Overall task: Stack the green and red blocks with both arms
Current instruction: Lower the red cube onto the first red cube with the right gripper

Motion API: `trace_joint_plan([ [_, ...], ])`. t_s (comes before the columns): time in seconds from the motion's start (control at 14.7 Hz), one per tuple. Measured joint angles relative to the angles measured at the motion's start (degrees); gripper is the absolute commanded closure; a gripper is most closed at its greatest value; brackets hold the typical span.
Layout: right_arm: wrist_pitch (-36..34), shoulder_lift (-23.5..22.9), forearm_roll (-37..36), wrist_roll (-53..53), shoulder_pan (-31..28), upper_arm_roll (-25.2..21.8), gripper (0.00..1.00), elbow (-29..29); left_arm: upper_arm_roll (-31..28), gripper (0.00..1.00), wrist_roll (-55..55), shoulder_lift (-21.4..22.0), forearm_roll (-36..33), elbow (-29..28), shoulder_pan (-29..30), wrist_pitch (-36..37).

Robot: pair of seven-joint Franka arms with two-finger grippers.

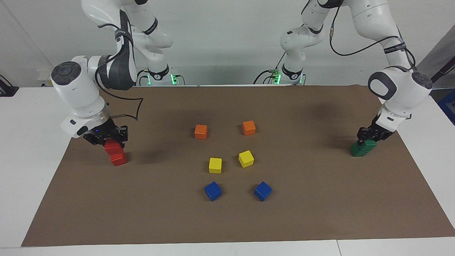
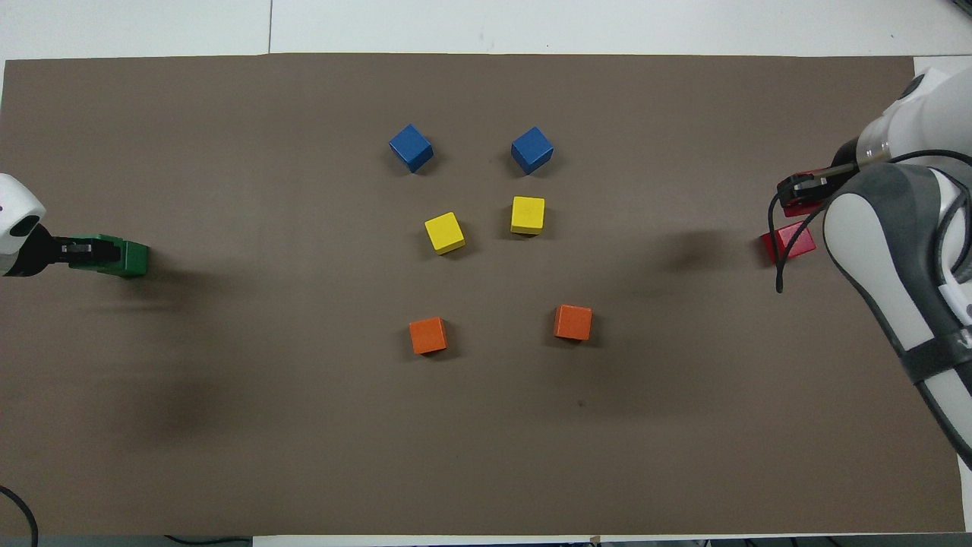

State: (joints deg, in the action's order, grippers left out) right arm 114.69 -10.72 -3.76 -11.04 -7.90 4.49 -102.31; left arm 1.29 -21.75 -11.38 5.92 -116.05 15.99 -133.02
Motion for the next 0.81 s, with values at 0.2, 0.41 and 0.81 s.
trace_joint_plan([
  [0.2, 6.2, 0.6, 0.0, -2.6, -1.6, 0.0, 1.00, -4.4, 0.1, 1.00, 0.0, 0.0, 0.0, -0.5, 0.0, -1.6],
  [0.41, 10.0, 0.8, 0.0, -3.4, -2.7, 0.0, 1.00, -8.0, 0.3, 1.00, 0.0, 0.0, 0.0, -1.1, 0.0, -3.7],
  [0.81, 11.6, 1.4, 0.0, -9.0, -4.5, 0.0, 1.00, -10.0, 0.4, 1.00, -2.6, 0.1, 0.0, -1.4, 0.0, -4.4],
])
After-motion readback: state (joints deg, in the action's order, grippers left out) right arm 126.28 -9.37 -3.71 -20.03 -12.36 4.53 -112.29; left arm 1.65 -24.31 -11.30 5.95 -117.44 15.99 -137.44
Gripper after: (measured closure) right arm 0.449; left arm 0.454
